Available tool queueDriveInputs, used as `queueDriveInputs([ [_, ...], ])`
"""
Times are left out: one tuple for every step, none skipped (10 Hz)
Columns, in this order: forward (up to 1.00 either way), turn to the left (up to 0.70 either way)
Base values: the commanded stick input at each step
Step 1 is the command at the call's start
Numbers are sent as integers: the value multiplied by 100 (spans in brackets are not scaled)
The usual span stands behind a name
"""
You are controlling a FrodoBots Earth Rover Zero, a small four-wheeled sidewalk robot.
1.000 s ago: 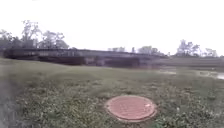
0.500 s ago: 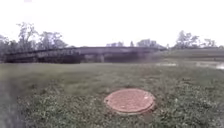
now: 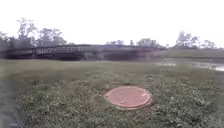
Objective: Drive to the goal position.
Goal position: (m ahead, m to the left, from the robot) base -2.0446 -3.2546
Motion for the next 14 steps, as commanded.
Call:
queueDriveInputs([
  [-50, 50],
  [-50, 50],
  [-50, 50],
  [-50, 50],
  [-50, 49],
  [-50, 46],
  [-50, 35],
  [-50, 28],
  [-50, 6],
  [-50, 0],
  [-50, 0],
  [-50, 0],
  [-50, 0],
  [-50, 0],
])
